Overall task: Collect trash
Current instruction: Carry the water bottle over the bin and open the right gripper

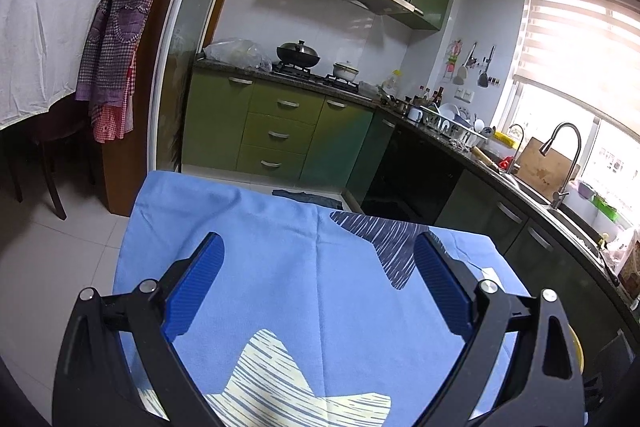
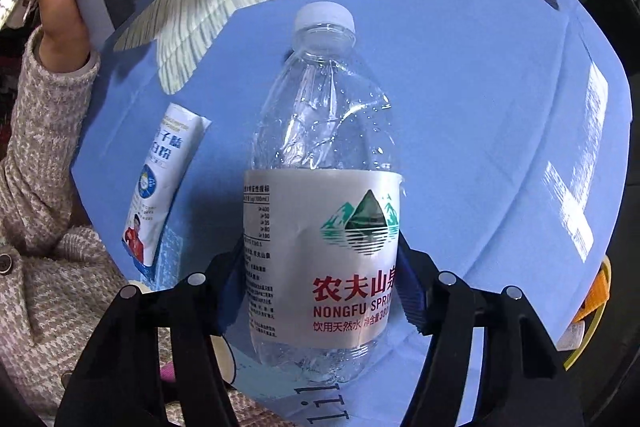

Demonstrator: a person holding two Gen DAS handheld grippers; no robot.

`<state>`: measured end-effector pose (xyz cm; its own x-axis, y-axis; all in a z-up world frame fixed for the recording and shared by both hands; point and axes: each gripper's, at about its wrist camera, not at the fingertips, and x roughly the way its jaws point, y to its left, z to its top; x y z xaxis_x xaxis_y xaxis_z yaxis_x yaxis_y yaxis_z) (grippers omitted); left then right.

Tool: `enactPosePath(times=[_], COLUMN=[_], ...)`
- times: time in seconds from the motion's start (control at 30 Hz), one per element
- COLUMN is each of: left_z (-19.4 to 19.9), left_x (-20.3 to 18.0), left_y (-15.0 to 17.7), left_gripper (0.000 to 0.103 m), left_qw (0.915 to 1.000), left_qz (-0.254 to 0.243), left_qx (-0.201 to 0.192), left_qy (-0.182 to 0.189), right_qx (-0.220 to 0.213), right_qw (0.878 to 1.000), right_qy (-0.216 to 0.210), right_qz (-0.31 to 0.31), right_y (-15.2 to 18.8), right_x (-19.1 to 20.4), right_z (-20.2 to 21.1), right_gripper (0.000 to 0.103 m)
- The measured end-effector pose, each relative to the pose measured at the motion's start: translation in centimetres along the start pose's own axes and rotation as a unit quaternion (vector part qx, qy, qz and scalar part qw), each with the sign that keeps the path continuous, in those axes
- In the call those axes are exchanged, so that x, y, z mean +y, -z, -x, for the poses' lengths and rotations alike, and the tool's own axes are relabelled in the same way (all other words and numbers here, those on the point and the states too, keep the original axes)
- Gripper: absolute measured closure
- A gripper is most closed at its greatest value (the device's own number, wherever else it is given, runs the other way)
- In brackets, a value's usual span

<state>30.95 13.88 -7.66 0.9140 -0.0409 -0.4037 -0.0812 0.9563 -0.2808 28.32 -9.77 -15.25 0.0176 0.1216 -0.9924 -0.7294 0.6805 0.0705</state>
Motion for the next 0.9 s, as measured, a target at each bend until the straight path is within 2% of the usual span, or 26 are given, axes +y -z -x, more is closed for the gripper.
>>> enactPosePath(times=[0.2, 0.27, 0.37, 0.5, 0.53, 0.67, 0.73, 0.8, 0.9], left_z=[-0.1, -0.2, -0.4, -0.5, -0.6, -1.0, -1.2, -1.4, -1.7], left_x=[-0.2, -0.2, -0.2, -0.3, -0.3, -0.4, -0.5, -0.5, -0.7], left_y=[0.2, 0.3, 0.4, 0.5, 0.5, 0.7, 0.8, 1.0, 1.2], left_gripper=[0.012, 0.012, 0.012, 0.012, 0.012, 0.012, 0.012, 0.012, 0.012], left_qw=[1.0, 0.9999, 0.9999, 0.9998, 0.9998, 0.9996, 0.9995, 0.9993, 0.9991], left_qz=[-0.005, -0.007, -0.008, -0.012, -0.013, -0.017, -0.019, -0.021, -0.025], left_qx=[0.005, 0.007, 0.01, 0.014, 0.014, 0.02, 0.024, 0.028, 0.033], left_qy=[-0.002, -0.003, -0.003, -0.005, -0.005, -0.008, -0.01, -0.011, -0.012], right_qx=[-0.031, -0.057, -0.09, -0.119, -0.122, -0.108, -0.098, -0.096, -0.095], right_qw=[0.998, 0.994, 0.985, 0.96, 0.951, 0.917, 0.902, 0.892, 0.884], right_qy=[-0.017, -0.018, 0.003, 0.045, 0.055, 0.094, 0.111, 0.122, 0.131], right_qz=[-0.051, -0.09, -0.146, -0.248, -0.279, -0.373, -0.407, -0.425, -0.438], right_y=[2.0, 3.6, 6.0, 10.4, 11.8, 16.6, 18.5, 20.0, 20.8], right_x=[-3.2, -5.9, -10.1, -17.4, -19.8, -27.0, -29.2, -30.9, -31.7], right_z=[2.0, 3.9, 6.6, 9.6, 10.0, 9.2, 7.9, 6.8, 5.3], right_gripper=[0.04, 0.04, 0.04, 0.04, 0.04, 0.04, 0.04, 0.04, 0.04])
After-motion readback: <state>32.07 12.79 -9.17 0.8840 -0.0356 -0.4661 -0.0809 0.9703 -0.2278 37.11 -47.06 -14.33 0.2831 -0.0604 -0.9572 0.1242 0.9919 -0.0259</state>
